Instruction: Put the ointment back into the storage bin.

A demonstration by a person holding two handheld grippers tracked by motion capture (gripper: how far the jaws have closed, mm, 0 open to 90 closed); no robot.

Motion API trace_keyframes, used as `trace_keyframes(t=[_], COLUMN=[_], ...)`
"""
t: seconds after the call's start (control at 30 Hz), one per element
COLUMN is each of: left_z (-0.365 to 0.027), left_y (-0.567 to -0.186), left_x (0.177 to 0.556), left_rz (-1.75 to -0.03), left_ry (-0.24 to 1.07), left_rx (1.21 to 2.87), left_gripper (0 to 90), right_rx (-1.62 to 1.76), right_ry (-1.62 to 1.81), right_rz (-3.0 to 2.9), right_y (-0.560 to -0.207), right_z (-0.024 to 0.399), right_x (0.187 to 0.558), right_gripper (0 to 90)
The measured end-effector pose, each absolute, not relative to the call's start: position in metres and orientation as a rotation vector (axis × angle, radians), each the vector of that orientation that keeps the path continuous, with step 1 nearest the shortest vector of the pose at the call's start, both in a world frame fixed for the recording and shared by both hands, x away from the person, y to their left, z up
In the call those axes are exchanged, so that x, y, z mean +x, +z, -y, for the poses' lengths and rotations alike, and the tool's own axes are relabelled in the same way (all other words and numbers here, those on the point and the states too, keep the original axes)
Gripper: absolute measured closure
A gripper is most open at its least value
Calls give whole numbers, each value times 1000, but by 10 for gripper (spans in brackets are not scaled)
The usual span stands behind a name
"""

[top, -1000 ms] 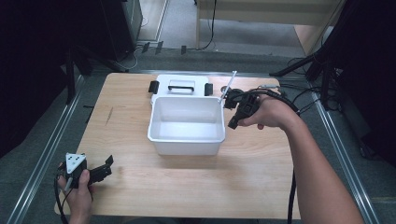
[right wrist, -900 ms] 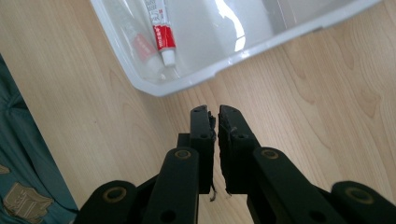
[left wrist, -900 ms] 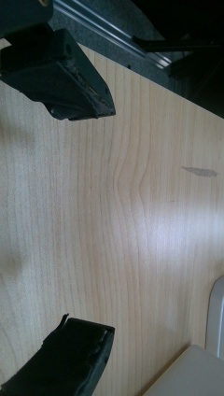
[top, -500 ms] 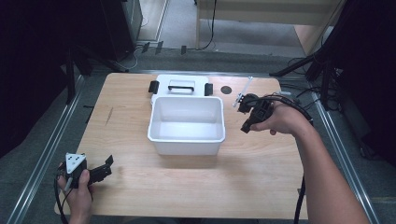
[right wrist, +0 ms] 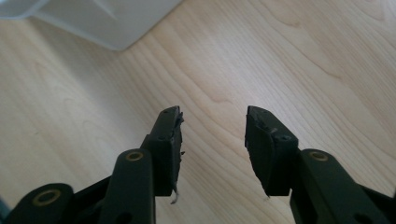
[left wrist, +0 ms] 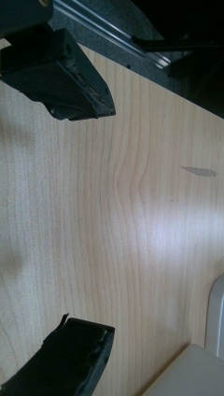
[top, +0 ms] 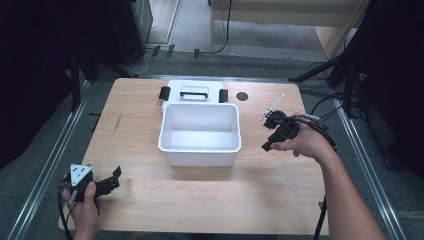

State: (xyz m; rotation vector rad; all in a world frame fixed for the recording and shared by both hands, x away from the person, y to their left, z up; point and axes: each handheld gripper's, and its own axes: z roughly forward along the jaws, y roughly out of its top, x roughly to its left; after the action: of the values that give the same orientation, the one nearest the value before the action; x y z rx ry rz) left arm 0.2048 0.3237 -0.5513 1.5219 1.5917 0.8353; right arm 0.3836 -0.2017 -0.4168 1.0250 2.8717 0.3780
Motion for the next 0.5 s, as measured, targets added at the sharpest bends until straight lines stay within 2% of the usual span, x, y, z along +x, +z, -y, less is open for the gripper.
trace_keyframes(t=[0.33,0.47,0.5], left_z=[-324,-324,-324], left_y=[-551,-551,-551], left_x=[204,204,204], left_rz=[-1581,-1579,-1576], left_ry=[837,836,835], left_rx=[1524,1524,1525], left_gripper=[0,0,0], right_rx=[1239,1288,1300], right_ry=[591,646,652], right_rz=[-2606,-2515,-2485], right_y=[-438,-449,-452], right_z=[237,244,245], right_x=[375,368,365], right_gripper=[469,400,345])
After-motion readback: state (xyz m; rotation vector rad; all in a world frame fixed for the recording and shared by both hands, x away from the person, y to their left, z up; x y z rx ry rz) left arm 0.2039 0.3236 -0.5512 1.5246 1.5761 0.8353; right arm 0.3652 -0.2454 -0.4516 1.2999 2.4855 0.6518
